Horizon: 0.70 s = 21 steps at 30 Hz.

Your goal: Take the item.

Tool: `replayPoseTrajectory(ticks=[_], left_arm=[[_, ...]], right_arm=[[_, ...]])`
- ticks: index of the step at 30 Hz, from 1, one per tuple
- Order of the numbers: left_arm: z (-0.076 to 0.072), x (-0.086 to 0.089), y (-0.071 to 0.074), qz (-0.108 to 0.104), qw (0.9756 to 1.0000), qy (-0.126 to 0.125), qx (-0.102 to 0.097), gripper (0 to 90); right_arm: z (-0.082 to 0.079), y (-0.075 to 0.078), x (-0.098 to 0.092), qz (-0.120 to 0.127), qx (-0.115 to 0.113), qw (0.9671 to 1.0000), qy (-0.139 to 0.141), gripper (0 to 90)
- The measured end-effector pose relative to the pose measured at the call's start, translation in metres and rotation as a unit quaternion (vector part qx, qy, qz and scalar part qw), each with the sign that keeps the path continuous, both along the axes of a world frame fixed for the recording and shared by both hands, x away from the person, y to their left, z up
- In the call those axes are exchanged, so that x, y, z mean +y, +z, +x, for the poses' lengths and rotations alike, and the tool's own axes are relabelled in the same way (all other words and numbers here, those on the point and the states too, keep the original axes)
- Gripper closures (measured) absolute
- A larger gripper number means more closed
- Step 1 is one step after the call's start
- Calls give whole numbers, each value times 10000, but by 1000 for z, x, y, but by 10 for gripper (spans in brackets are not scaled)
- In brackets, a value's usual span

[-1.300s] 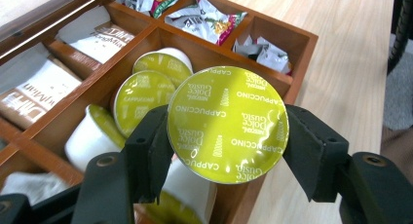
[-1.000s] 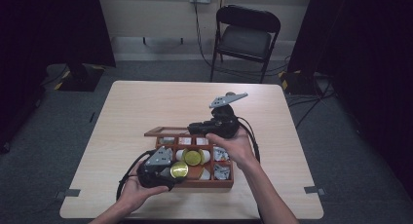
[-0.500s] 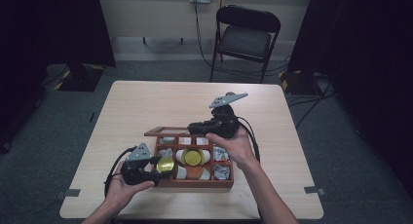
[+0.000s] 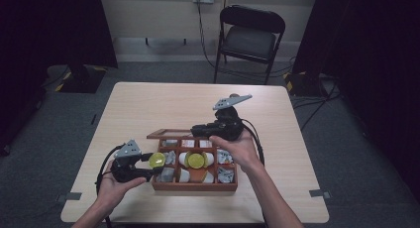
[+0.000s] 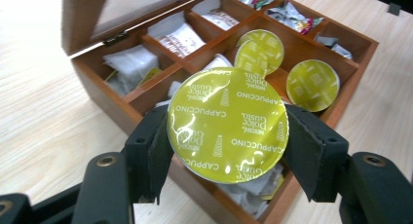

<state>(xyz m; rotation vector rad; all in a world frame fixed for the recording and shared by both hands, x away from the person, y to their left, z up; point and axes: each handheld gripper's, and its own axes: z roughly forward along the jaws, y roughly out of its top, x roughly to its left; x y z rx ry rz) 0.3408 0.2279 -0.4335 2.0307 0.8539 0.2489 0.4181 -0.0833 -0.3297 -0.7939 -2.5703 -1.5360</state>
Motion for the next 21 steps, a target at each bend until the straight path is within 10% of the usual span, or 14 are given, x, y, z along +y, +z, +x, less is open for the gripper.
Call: replayPoseTrajectory(ticks=[21], left_arm=[[16, 29, -2, 26, 9989, 475, -5, 382]], right_arm=[[0, 0, 0, 2, 8, 10000, 6, 817]])
